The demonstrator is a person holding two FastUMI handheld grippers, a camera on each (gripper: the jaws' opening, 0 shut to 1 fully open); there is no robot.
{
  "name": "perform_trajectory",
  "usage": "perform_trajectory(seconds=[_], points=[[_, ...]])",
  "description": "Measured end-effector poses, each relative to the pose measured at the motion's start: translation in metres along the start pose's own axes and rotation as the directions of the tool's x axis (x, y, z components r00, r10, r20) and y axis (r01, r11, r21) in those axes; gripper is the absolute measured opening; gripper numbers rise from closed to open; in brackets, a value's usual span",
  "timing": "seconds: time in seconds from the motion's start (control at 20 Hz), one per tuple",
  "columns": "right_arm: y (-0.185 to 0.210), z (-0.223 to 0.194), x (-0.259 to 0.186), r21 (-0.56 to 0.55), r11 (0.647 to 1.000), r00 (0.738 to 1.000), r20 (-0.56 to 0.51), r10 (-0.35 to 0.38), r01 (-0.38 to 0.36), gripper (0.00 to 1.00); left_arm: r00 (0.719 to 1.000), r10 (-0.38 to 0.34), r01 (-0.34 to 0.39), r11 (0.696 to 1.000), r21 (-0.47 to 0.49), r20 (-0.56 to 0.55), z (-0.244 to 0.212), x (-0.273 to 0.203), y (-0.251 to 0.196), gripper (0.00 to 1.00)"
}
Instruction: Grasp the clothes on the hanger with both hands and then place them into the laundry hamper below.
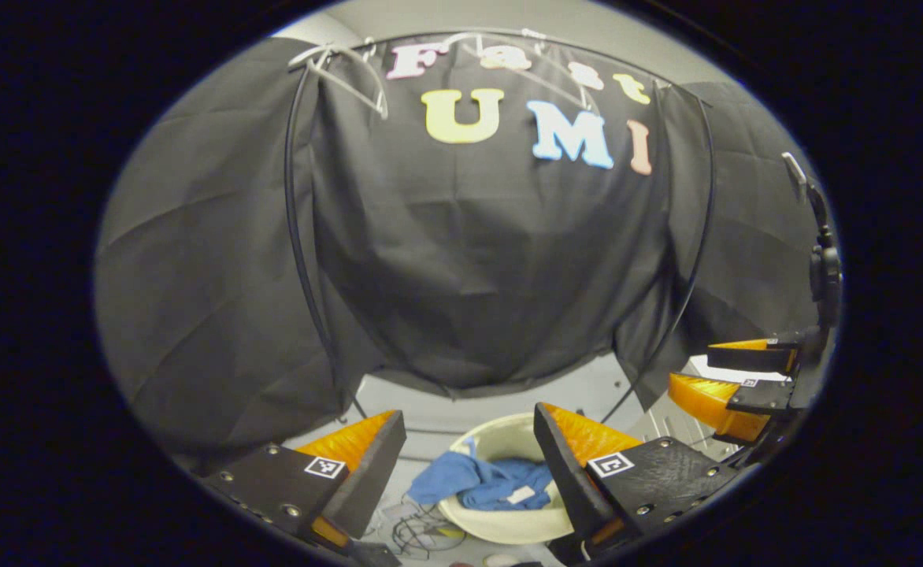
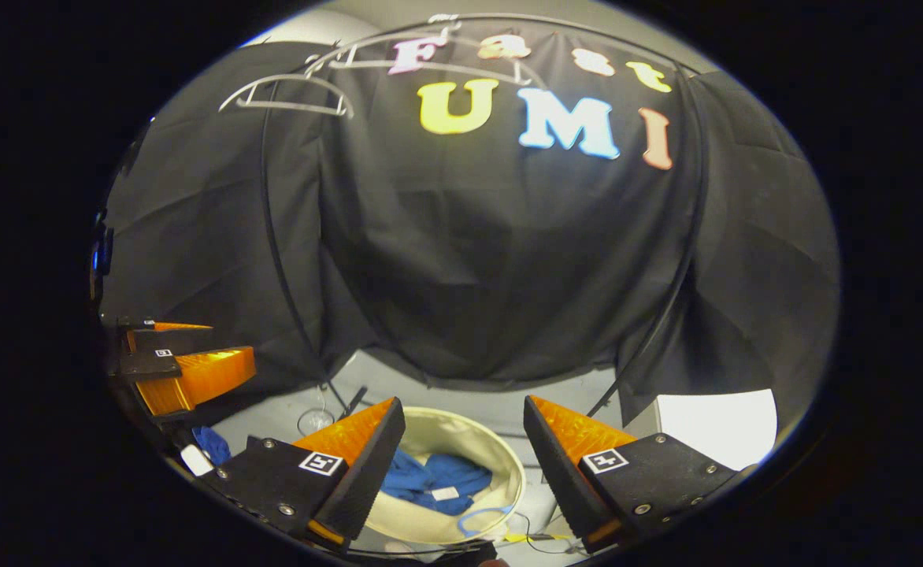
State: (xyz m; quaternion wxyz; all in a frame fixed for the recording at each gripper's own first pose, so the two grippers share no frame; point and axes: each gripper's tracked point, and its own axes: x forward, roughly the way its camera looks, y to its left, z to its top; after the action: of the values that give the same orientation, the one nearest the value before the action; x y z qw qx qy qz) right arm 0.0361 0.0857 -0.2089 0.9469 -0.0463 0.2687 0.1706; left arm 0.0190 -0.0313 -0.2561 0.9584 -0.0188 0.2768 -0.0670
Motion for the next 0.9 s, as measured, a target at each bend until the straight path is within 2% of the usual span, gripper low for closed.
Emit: perform_trajectory(seconds=[0.05, 0.1, 0.2, 0.4, 0.65, 0.75, 0.9], points=[[-0.008, 0.022, -0.009, 0.017, 1.0, 0.999, 0.05, -0.021, 0.02, 0.94, 0.998, 0.0, -0.001, 1.0, 0.01, 0.056, 0.031, -0.009, 0.004, 0.9], [-0.016, 0.045, -0.016, 0.035, 0.999, 0.994, 0.1, -0.04, 0.036, 0.94, 0.994, 0.002, -0.003, 1.0, 0.016, 0.108, 0.06, -0.019, 0.008, 1.0], [-0.034, 0.086, -0.038, 0.072, 0.996, 0.981, 0.181, -0.072, 0.06, 0.93, 0.98, 0.011, -0.017, 1.0, 0.025, 0.2, 0.107, -0.035, 0.011, 1.0], [-0.072, 0.144, -0.086, 0.096, 0.987, 0.932, 0.329, -0.153, 0.128, 0.94, 0.941, 0.016, -0.022, 1.0, 0.014, 0.339, 0.177, -0.072, 0.001, 1.0], [-0.116, 0.17, -0.144, 0.146, 0.973, 0.872, 0.433, -0.226, 0.18, 0.92, 0.892, 0.033, -0.032, 0.999, -0.01, 0.451, 0.216, -0.127, -0.023, 1.0], [-0.127, 0.173, -0.163, 0.148, 0.972, 0.859, 0.457, -0.232, 0.183, 0.92, 0.875, 0.038, -0.029, 0.999, -0.028, 0.482, 0.224, -0.134, -0.039, 1.0], [-0.144, 0.171, -0.188, 0.164, 0.968, 0.843, 0.478, -0.248, 0.192, 0.94, 0.866, 0.039, -0.024, 0.999, -0.037, 0.499, 0.23, -0.147, -0.063, 1.0]])
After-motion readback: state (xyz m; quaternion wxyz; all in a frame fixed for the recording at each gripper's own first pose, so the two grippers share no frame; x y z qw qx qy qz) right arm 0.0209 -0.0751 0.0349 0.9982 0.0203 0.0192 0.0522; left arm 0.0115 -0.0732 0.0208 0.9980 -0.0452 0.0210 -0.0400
